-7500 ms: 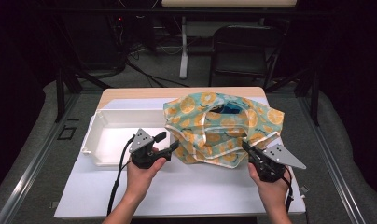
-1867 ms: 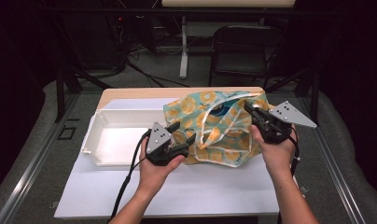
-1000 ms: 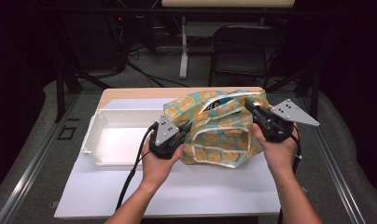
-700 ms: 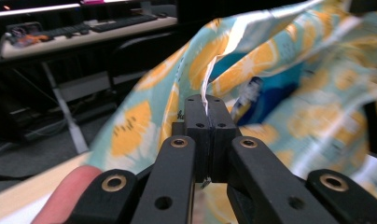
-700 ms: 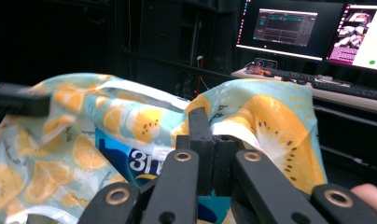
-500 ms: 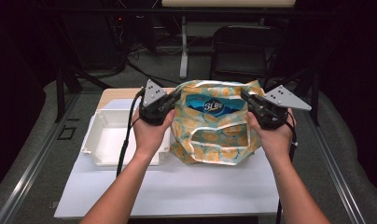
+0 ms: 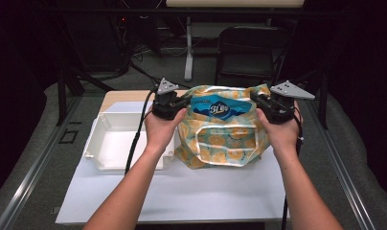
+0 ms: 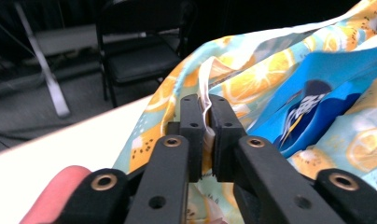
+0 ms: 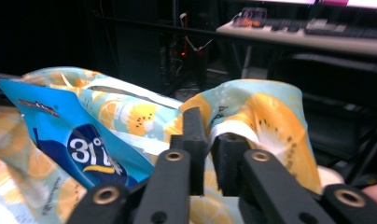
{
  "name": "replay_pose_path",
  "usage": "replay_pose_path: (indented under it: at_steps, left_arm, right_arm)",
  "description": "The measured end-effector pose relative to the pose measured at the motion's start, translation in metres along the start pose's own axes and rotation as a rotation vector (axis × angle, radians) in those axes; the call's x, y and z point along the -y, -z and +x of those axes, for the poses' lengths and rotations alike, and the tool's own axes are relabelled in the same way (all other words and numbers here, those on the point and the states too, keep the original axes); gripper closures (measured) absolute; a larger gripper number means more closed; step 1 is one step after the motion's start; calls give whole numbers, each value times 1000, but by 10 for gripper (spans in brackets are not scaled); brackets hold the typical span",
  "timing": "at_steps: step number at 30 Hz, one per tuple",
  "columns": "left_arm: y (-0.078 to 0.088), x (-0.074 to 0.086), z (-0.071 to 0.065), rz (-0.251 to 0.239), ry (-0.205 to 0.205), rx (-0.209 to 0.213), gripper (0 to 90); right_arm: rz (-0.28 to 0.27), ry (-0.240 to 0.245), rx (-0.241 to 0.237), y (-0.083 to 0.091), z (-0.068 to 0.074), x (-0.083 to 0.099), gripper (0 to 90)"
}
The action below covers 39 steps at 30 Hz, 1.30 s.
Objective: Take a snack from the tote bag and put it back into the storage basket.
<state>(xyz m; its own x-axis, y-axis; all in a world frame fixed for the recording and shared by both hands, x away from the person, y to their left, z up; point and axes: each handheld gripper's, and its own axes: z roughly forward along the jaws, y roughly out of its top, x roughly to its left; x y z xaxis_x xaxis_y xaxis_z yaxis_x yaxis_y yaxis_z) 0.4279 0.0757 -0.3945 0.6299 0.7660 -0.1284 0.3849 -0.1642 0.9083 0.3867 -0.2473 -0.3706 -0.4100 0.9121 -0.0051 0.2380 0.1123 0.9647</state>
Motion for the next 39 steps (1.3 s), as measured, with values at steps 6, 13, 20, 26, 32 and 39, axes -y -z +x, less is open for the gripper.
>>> replay_pose_path:
  at_steps: [6,13,20,26,32,39]
  left_arm:
    - [-10,27,12,73,56,4,784]
    - [0,51,16,46,88,24,558]
    - [18,62,18,-9,117,39,371]
    - [17,69,16,-4,120,74,445]
    - [11,71,10,62,76,56,900]
    - [-7,91,7,213,93,13,900]
  right_arm:
    - [72,-23,16,-3,-14,29,693]
    - [12,-90,-60,33,-27,52,531]
    - [-85,-77,-91,64,-31,48,449]
    - [-76,-115,24,54,-40,47,376]
    - [6,-114,30,29,-41,58,892]
    - [176,-125,78,6,-40,85,900]
